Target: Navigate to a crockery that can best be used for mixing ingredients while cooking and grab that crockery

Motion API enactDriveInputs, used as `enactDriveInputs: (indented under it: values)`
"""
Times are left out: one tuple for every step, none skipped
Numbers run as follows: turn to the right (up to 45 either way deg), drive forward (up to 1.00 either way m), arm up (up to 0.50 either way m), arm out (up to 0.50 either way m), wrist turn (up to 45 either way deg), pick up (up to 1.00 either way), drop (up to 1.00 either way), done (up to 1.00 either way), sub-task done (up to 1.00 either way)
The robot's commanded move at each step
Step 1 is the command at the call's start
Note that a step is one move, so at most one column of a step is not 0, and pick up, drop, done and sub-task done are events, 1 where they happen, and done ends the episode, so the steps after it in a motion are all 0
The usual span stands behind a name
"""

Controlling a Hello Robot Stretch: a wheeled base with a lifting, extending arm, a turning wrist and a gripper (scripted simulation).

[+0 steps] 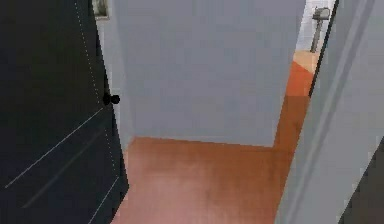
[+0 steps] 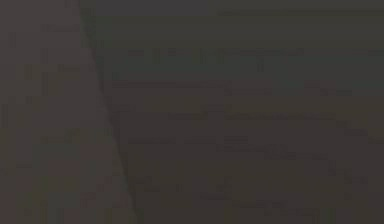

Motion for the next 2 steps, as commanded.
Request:
enactDriveInputs:
  values:
    - [3.0, 0.00, 0.00, 0.00, 0.0, 0.00, 0.00, 0.00, 0.00]
    - [0.0, 0.70, 0.00, 0.00, 0.0, 0.00, 0.00, 0.00, 0.00]
